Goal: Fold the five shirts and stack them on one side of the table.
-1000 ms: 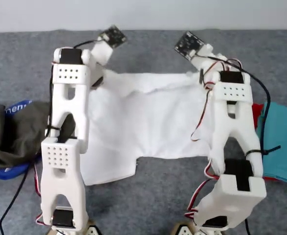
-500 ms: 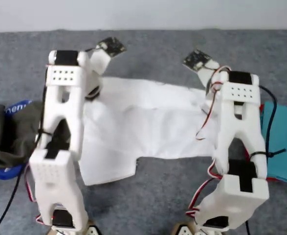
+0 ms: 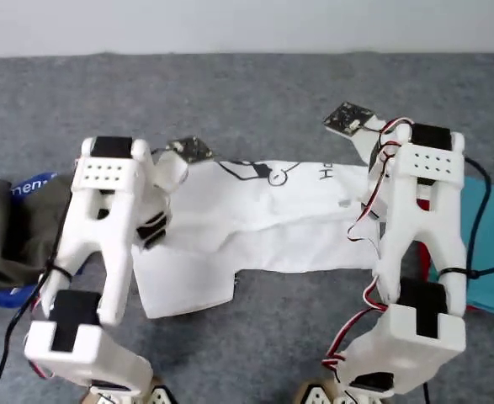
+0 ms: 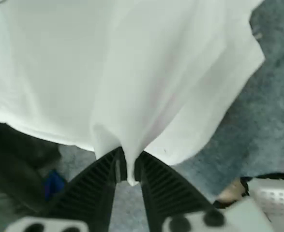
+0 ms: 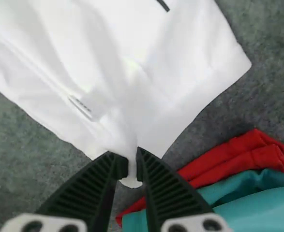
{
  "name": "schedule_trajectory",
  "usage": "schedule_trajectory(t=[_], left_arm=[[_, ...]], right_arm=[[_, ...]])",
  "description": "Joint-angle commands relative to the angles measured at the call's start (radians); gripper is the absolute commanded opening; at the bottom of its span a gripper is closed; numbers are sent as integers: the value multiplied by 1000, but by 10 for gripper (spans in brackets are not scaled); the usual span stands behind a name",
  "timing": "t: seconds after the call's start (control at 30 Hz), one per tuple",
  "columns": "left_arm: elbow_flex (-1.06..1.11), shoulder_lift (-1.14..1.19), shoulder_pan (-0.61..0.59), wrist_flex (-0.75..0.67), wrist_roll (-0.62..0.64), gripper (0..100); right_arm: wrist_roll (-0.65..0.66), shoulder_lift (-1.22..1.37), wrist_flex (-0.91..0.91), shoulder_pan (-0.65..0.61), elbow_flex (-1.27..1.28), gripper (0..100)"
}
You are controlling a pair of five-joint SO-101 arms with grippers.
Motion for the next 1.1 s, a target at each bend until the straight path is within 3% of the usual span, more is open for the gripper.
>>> schedule_trajectory(t=[0.0,0.43,0.57,0.8,0.87,1.0,1.07], left_arm=[[76,-71,3,25,-12,14],[223,-95,0,25,-87,14],[289,-97,5,25,-167,14],[289,-97,-60,23,-235,46],[249,-98,-101,23,-230,92],[174,-98,-138,26,-135,166],[165,-101,-133,26,-110,183]], right_arm=[[31,-54,8,36,-29,10],[80,-56,68,38,31,10],[80,-56,68,38,29,10],[80,-64,76,36,29,18],[80,-64,96,39,25,65],[77,-65,163,39,23,268],[75,-65,177,39,11,302]])
